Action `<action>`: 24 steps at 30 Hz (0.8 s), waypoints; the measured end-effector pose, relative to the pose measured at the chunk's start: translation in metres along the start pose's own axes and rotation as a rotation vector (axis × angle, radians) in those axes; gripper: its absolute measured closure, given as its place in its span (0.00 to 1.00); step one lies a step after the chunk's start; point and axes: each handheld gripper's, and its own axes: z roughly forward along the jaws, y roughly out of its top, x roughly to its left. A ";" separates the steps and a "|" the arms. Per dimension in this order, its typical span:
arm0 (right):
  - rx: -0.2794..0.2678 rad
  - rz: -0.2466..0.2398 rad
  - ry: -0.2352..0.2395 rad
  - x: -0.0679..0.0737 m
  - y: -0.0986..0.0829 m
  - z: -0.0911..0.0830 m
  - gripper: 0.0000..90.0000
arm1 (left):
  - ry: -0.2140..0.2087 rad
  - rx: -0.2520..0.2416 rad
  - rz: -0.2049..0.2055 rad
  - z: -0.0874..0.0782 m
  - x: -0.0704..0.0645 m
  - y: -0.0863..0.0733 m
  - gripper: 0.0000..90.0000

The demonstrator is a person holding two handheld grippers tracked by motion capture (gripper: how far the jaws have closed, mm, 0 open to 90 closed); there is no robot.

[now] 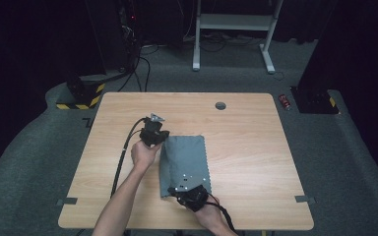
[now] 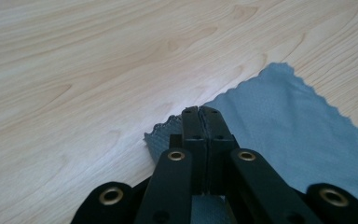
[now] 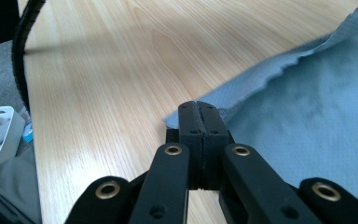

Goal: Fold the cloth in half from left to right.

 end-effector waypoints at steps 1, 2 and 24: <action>-0.001 0.006 -0.003 -0.001 -0.003 -0.002 1.00 | 0.001 0.006 0.007 0.002 -0.001 0.001 0.99; -0.002 0.017 -0.006 -0.002 -0.006 -0.004 1.00 | 0.001 0.013 0.011 0.005 -0.003 0.001 0.99; -0.019 0.132 -0.106 -0.022 -0.047 -0.039 1.00 | -0.043 0.025 0.035 0.042 -0.040 0.019 0.99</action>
